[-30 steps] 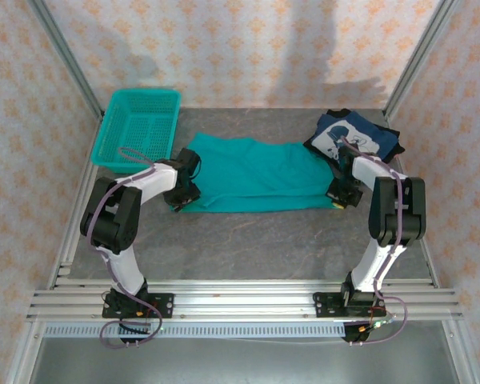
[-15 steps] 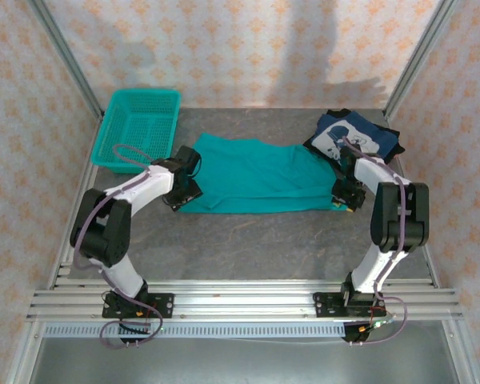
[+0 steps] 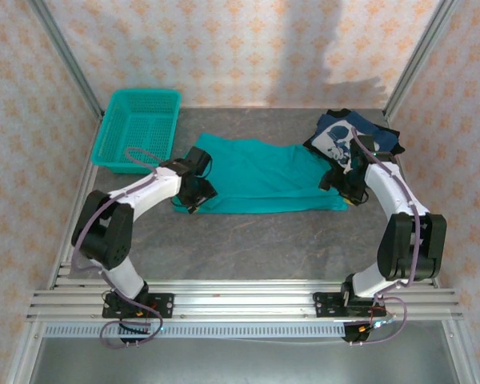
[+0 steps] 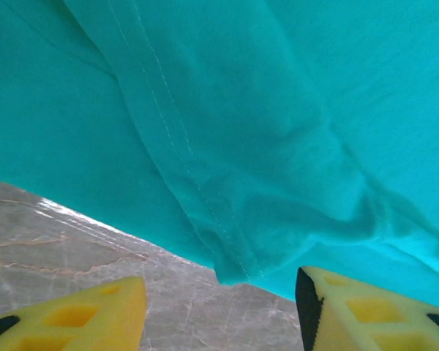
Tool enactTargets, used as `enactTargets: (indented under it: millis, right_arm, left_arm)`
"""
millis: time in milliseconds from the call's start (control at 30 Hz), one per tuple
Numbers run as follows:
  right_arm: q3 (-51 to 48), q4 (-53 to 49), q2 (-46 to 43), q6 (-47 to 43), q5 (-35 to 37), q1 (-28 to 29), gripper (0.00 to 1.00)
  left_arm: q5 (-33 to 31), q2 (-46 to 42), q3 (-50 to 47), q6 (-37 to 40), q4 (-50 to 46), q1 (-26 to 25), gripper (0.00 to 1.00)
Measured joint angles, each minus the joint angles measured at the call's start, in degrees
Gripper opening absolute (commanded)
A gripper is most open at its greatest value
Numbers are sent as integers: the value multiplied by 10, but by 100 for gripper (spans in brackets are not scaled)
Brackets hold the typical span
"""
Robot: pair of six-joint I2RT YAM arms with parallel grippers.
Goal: Fold and stack the t-shirts
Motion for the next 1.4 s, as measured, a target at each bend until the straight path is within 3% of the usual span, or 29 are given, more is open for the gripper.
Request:
enactTargets:
  millis: [200,533,833,967,1167,1400]
  right_arm:
    - [0,0,-4,-15,-27,0,84]
    - [0,0,-16,-18,-33,0,84]
    - [-1,0,-16,-19,-35,0,84]
    - [-1,0,-16,-19,-39,0,84]
    - [-1,0,-16,-19,-42,0,84]
    - [-4,10,-16,-18,-51,0,84]
  left_arm:
    - [9,56,6,-18,12,-6,43]
    - [8,63,38,-27,19,-6,29]
    - [5,85,45,-24,21,-6,0]
    - [3,93,81,-4,-2,-6,0]
    - [-15,152,225,73,-56,-6,0]
    - [-31,280,389,181,-148,-6,0]
